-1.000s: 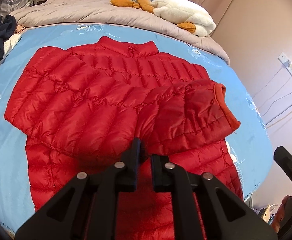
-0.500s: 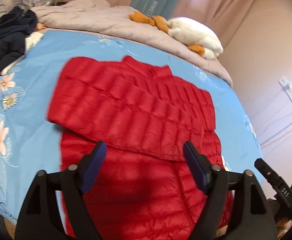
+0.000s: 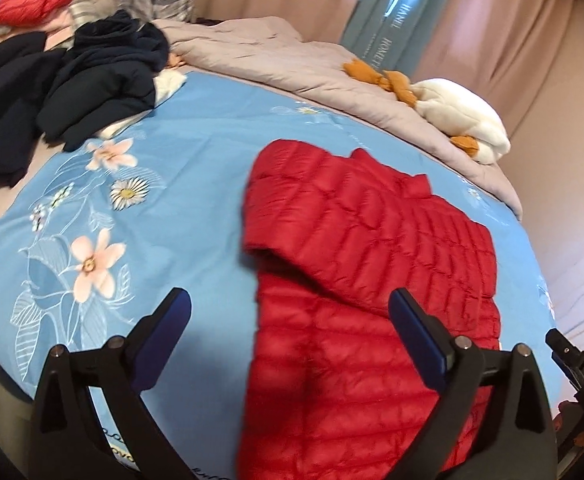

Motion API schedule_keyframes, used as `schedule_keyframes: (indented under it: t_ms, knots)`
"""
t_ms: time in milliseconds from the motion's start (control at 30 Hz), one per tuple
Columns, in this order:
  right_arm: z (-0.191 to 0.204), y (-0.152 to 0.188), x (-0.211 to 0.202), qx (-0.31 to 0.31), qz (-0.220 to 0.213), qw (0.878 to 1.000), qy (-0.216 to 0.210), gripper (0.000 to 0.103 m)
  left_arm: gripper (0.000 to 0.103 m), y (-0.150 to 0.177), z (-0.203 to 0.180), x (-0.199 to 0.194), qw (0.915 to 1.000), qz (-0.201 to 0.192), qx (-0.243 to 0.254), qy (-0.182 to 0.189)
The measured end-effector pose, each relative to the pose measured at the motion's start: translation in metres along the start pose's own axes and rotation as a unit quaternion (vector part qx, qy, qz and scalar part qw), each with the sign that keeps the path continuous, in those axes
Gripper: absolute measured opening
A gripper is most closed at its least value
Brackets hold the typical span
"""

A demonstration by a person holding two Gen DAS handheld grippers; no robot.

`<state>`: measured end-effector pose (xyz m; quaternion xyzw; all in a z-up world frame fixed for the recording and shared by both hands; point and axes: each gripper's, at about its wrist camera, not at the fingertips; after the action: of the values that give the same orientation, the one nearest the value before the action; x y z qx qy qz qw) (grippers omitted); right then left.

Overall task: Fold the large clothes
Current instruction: 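Grasp the sleeve cuff lying on the jacket with the right tool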

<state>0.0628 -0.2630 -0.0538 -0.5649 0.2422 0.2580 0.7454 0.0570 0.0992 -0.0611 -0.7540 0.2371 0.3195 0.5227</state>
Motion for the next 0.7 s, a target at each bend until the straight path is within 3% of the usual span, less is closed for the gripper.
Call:
schedule_keyframes:
  t_ms: [233, 700]
  knots:
    - [0.012, 0.001, 0.013, -0.019, 0.013, 1.000, 0.002, 0.100, 0.099, 0.008, 0.024, 0.007, 0.9993, 0.018, -0.021, -0.023]
    - [0.020, -0.002, 0.069, -0.008, 0.079, 0.997, -0.007, 0.100, 0.099, 0.013, 0.051, 0.012, 0.9976, 0.037, -0.040, -0.042]
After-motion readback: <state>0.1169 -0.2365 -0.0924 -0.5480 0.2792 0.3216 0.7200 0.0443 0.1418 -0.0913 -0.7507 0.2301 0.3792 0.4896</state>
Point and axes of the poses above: each gripper's, at about its wrist camera, not at the fingertips, and x roughly the way its jaws point, z to its left, y to its underside, and after that the axes turned 4 degrees about -y, right-handed
